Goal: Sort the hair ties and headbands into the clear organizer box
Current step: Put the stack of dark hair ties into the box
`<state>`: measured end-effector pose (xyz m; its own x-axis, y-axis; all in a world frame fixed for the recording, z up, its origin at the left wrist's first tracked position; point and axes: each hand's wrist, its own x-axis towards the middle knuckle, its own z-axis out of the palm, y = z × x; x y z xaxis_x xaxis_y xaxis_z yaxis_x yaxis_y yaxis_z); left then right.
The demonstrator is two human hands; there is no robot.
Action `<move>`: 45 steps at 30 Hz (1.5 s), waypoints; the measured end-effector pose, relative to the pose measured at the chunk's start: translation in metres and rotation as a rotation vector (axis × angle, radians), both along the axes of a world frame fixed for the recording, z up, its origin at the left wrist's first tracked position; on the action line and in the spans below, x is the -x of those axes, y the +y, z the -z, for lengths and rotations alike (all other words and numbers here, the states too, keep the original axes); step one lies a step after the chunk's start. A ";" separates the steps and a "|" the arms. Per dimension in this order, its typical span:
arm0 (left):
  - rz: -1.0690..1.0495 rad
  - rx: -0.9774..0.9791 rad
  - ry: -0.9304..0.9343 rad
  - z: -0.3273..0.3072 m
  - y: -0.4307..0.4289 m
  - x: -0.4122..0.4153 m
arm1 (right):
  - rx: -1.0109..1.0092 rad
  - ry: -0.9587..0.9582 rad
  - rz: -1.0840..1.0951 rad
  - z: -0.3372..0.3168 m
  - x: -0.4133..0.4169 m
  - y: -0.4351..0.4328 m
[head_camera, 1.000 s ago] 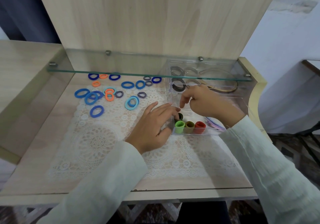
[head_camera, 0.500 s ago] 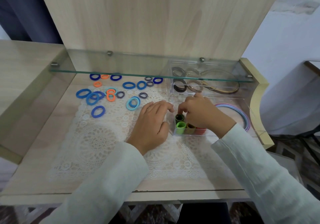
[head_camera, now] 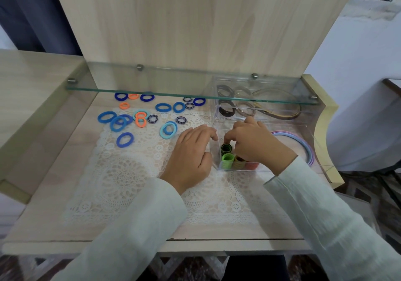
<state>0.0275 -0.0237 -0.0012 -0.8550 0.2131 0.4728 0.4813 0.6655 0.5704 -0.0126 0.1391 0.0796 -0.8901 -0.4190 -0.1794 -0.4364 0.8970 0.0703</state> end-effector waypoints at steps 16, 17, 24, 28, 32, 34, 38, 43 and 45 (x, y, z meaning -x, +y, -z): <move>-0.180 -0.703 -0.230 -0.008 -0.014 0.007 | 0.368 0.055 0.239 0.011 -0.002 -0.006; -0.218 -0.746 -0.221 -0.010 -0.018 0.007 | 0.400 0.095 0.247 0.014 -0.003 -0.010; -0.413 -0.447 -0.167 -0.005 -0.065 0.011 | 0.687 0.200 0.168 0.027 -0.019 -0.064; -0.364 -0.115 -0.162 0.006 -0.083 0.014 | 0.692 0.216 0.110 0.042 -0.023 -0.100; -0.375 0.218 -0.147 0.010 -0.088 0.014 | 0.666 0.219 0.188 0.055 -0.009 -0.119; -0.386 0.270 -0.158 0.009 -0.087 0.012 | 0.635 0.241 0.225 0.063 0.003 -0.121; -0.387 0.266 -0.252 0.010 -0.087 0.012 | 0.604 0.319 0.222 0.076 0.012 -0.123; -0.421 0.271 -0.211 0.012 -0.089 0.010 | 0.677 0.399 0.225 0.088 0.016 -0.121; -0.435 0.256 -0.188 0.013 -0.094 0.009 | 0.679 0.388 0.215 0.090 0.017 -0.119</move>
<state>0.0184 -0.1176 -0.0139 -0.9550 -0.0912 0.2823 0.0355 0.9097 0.4138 -0.0300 0.0198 -0.0105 -0.9101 -0.1376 0.3909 -0.3057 0.8599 -0.4089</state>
